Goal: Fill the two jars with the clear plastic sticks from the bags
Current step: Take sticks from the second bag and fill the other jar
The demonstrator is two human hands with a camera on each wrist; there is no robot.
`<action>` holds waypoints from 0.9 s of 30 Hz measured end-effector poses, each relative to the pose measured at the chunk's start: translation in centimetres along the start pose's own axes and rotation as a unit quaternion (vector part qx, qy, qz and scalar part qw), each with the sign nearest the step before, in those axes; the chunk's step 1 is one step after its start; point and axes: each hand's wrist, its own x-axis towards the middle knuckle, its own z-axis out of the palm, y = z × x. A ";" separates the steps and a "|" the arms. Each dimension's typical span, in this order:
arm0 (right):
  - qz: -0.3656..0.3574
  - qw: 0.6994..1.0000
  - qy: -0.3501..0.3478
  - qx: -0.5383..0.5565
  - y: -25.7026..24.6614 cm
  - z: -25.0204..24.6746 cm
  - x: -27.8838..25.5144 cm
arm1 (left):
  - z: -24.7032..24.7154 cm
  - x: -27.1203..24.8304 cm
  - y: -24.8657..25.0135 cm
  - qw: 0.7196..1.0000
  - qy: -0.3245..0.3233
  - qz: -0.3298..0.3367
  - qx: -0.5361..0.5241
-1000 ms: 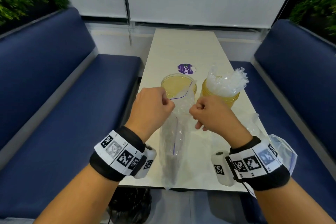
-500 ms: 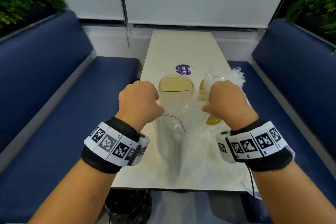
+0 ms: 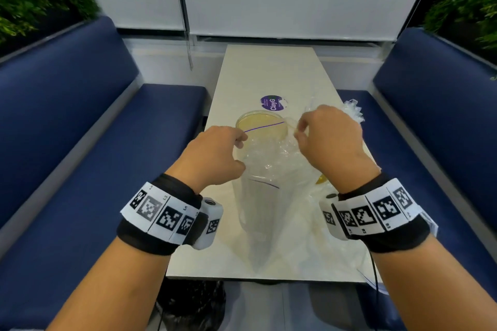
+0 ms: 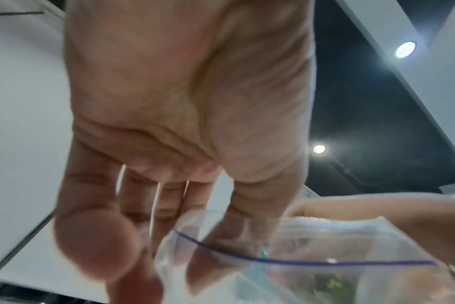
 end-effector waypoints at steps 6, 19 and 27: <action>-0.183 0.975 -0.129 0.005 -3.4 1.2 0.6 | 1.8 0.3 0.2 0.995 0.026 0.018 -0.091; -0.219 0.969 -0.113 -0.033 -4.1 5.0 1.2 | 3.1 0.0 -1.6 0.989 0.075 0.016 -0.130; -0.251 0.964 -0.088 -0.017 -4.4 5.0 0.9 | 4.0 -0.5 -1.8 0.989 0.071 0.030 -0.125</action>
